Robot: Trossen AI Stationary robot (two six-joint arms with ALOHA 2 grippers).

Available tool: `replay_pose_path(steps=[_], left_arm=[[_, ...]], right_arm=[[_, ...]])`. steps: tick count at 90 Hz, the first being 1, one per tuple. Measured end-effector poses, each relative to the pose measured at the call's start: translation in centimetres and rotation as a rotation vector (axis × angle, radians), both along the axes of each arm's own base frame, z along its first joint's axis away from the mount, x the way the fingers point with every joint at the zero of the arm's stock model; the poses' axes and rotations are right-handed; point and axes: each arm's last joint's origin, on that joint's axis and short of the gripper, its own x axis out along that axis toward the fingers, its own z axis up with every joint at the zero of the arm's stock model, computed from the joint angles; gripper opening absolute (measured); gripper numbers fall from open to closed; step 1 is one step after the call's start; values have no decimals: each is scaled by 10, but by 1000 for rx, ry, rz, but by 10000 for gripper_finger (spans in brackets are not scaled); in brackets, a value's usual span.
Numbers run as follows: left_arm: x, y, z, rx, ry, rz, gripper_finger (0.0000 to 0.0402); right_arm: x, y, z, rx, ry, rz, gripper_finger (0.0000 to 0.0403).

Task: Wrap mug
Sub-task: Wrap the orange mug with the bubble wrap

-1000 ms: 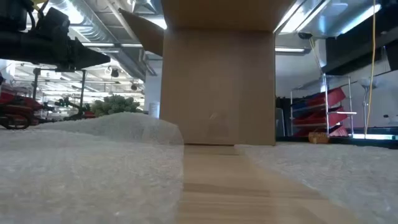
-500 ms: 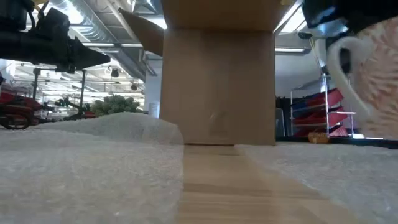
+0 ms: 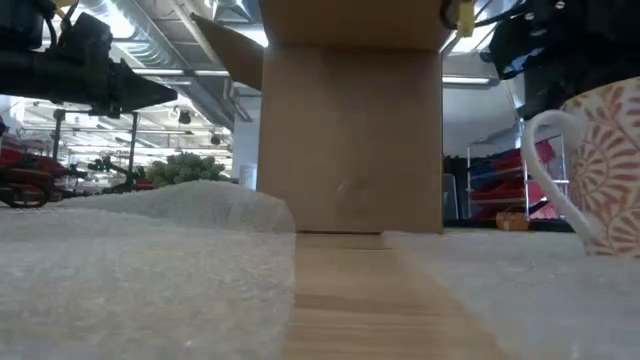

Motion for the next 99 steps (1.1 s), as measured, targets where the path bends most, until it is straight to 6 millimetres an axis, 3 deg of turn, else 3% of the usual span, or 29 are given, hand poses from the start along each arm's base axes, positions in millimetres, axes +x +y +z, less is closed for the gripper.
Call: replay_pose_path(steps=[13,30,42,51,64,79,99], left_arm=[[0,0,0,0,0,0,0],[0,0,0,0,0,0,0],[0,0,0,3,1,0,0],[0,0,0,3,2,0,0],[0,0,0,2,1,1,0],[0,0,0,3,2,0,0],[0,0,0,6,3,1,0]], right_arm=[[5,3,17,15,-27,-4,122],[-1,9,73,96,-32,-53,186],[-19,32,114,176,-82,-94,208],[-36,54,125,201,-104,-106,213],[-60,92,117,226,-123,-111,209],[-74,154,75,272,-180,8,201],[-57,208,7,225,-182,154,179]])
